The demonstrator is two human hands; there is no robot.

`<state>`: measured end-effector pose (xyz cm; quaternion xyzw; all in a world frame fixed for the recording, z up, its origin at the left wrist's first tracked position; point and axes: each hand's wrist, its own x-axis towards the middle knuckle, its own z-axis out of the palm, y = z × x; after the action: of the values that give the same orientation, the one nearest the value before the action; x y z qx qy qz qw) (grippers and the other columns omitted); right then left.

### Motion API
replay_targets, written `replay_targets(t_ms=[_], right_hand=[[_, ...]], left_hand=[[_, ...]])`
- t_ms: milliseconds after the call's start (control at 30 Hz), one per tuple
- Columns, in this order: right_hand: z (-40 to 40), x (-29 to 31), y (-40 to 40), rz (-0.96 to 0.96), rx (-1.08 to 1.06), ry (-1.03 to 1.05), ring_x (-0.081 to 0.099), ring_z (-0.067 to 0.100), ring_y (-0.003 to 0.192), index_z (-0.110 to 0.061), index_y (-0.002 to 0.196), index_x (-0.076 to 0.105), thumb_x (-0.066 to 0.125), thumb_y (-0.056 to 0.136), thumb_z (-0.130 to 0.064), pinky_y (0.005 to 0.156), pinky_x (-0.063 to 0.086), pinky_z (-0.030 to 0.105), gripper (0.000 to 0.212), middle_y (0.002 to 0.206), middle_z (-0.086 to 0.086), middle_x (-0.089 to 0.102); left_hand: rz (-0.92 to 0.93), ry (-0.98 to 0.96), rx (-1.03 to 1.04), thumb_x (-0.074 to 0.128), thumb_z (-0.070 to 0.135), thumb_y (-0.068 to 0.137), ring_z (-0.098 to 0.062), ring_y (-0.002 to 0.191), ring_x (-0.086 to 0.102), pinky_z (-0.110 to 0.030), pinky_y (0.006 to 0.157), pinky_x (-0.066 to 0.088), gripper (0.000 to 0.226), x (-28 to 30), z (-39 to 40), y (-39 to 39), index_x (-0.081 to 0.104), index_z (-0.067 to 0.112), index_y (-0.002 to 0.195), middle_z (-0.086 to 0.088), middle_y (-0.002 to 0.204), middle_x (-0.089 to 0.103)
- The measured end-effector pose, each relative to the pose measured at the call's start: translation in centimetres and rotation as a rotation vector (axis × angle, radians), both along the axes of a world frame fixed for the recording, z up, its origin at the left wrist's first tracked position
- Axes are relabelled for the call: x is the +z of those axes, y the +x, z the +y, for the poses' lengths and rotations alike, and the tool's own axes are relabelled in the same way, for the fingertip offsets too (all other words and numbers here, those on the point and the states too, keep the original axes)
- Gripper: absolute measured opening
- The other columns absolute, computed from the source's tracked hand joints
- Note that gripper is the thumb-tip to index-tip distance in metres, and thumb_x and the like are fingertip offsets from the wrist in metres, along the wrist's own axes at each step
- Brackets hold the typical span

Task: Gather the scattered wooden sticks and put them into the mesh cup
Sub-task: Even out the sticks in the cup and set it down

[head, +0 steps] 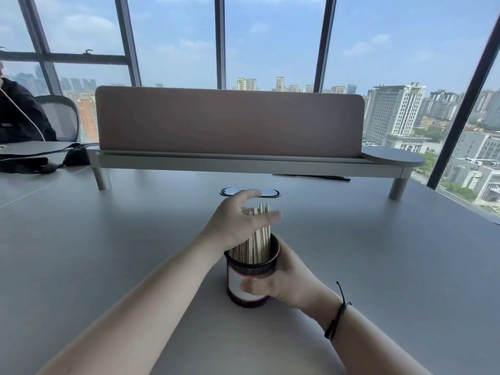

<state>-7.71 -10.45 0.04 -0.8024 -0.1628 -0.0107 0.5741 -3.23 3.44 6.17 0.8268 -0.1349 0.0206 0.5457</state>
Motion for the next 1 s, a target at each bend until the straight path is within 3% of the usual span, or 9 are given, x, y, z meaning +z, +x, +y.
replay_targets(t_ms=[100, 200, 267, 367, 433, 567, 733, 833, 1000], right_hand=[[0.1, -0.1, -0.1, -0.001, -0.02, 0.041, 0.066, 0.02, 0.1, -0.019, 0.119, 0.051, 0.082, 0.057, -0.016, 0.09, 0.052, 0.056, 0.07, 0.114, 0.016, 0.064], [-0.5, 0.0, -0.4, 0.034, -0.046, 0.059, 0.065, 0.01, 0.101, -0.026, 0.119, 0.046, 0.083, 0.054, -0.019, 0.089, 0.056, 0.035, 0.075, 0.116, 0.005, 0.063], [-1.1, -0.2, -0.3, 0.053, -0.006, 0.054, 0.063, 0.009, 0.106, -0.028, 0.122, 0.046, 0.083, 0.054, -0.017, 0.092, 0.055, 0.031, 0.078, 0.117, 0.0, 0.063], [-1.4, -0.4, 0.0, 0.059, 0.03, 0.103, 0.065, 0.017, 0.106, -0.022, 0.125, 0.048, 0.077, 0.06, 0.003, 0.091, 0.054, 0.029, 0.075, 0.111, -0.003, 0.069], [-1.2, -0.6, 0.1, 0.051, 0.044, 0.118, 0.067, 0.012, 0.104, -0.021, 0.121, 0.053, 0.076, 0.063, 0.013, 0.086, 0.053, 0.023, 0.071, 0.105, -0.011, 0.072], [-0.5, -1.5, 0.1, 0.029, -0.023, 0.135, 0.068, 0.014, 0.109, -0.02, 0.125, 0.057, 0.092, 0.059, -0.004, 0.085, 0.054, 0.025, 0.077, 0.116, -0.001, 0.072], [1.6, -2.3, 1.5, -0.035, -0.195, 0.111, 0.069, 0.004, 0.101, -0.028, 0.116, 0.057, 0.098, 0.051, -0.022, 0.084, 0.057, 0.028, 0.077, 0.11, -0.009, 0.073], [2.9, -2.2, 3.4, -0.021, -0.259, 0.088, 0.067, -0.006, 0.092, -0.027, 0.111, 0.053, 0.098, 0.051, -0.026, 0.077, 0.055, 0.019, 0.076, 0.108, -0.009, 0.07], [5.5, -1.7, 7.9, 0.014, -0.262, 0.112, 0.065, -0.01, 0.083, -0.022, 0.114, 0.051, 0.096, 0.056, -0.022, 0.06, 0.051, 0.011, 0.073, 0.107, -0.008, 0.067]], left_hand=[[0.092, -0.207, -0.084, 0.074, 0.085, 0.049, -0.012, 0.13, 0.052, -0.042, 0.114, 0.038, 0.102, -1.4, 1.2, -0.5, 0.047, 0.047, 0.139, 0.008, 0.141, 0.055], [0.181, -0.347, -0.257, 0.069, 0.085, 0.057, -0.015, 0.131, 0.054, -0.051, 0.115, 0.037, 0.093, -3.6, 3.4, -1.2, 0.053, 0.041, 0.137, 0.007, 0.14, 0.06], [0.167, -0.298, -0.38, 0.074, 0.074, 0.065, -0.019, 0.131, 0.056, -0.049, 0.113, 0.039, 0.084, -4.8, 4.7, -1.8, 0.057, 0.033, 0.135, 0.002, 0.137, 0.063], [0.115, -0.165, -0.474, 0.091, 0.032, 0.067, -0.025, 0.129, 0.058, -0.045, 0.11, 0.044, 0.08, -6.2, 5.8, -2.0, 0.055, 0.015, 0.136, -0.008, 0.135, 0.065], [0.086, -0.11, -0.407, 0.094, 0.011, 0.064, -0.026, 0.126, 0.061, -0.052, 0.109, 0.044, 0.081, -7.3, 6.1, -1.8, 0.053, 0.012, 0.134, -0.009, 0.133, 0.066], [0.02, -0.076, -0.272, 0.096, 0.015, 0.063, -0.019, 0.117, 0.067, -0.045, 0.103, 0.051, 0.077, -8.3, 6.6, -1.7, 0.055, 0.018, 0.128, -0.005, 0.127, 0.068], [0.029, -0.198, -0.149, 0.081, -0.008, 0.069, -0.021, 0.112, 0.07, -0.036, 0.096, 0.055, 0.062, -9.3, 7.2, -0.7, 0.056, 0.013, 0.122, -0.008, 0.12, 0.071], [-0.024, -0.235, -0.038, 0.078, -0.004, 0.069, -0.019, 0.107, 0.071, -0.028, 0.089, 0.056, 0.056, -9.7, 7.5, 0.5, 0.061, 0.016, 0.118, -0.005, 0.114, 0.074], [-0.105, -0.188, 0.05, 0.081, -0.003, 0.076, -0.011, 0.106, 0.071, -0.034, 0.092, 0.057, 0.056, -9.8, 8.2, 4.0, 0.061, 0.017, 0.125, 0.005, 0.113, 0.075]])
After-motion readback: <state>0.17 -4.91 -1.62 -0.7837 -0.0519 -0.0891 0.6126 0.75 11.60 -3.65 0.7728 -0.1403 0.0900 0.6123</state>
